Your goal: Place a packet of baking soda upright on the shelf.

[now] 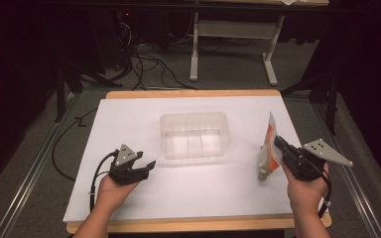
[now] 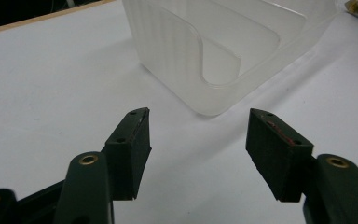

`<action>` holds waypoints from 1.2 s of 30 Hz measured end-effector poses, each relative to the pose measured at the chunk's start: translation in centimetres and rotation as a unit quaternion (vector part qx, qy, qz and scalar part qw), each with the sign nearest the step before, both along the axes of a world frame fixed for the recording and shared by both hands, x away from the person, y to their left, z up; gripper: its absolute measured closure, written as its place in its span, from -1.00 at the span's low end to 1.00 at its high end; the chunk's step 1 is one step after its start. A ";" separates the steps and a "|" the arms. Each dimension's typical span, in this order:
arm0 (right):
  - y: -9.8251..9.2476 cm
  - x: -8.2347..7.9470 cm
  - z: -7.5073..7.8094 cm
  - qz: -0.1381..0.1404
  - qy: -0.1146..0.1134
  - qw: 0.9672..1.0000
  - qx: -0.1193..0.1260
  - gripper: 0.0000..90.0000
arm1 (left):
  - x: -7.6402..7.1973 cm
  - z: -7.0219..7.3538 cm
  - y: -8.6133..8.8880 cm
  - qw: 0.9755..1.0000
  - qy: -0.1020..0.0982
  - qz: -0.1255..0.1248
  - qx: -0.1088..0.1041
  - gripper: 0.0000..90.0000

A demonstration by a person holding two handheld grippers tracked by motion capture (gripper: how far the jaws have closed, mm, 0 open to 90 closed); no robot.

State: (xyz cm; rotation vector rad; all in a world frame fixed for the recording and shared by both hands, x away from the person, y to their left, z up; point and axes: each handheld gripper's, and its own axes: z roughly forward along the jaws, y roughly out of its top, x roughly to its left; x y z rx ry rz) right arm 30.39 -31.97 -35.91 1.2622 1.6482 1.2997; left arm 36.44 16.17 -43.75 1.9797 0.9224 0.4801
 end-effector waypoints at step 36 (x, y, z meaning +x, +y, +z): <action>2.1 0.1 -5.5 -0.009 -0.022 0.999 -0.041 0.47 | 0.0 -0.5 -0.8 1.000 0.006 -0.015 0.017 -0.11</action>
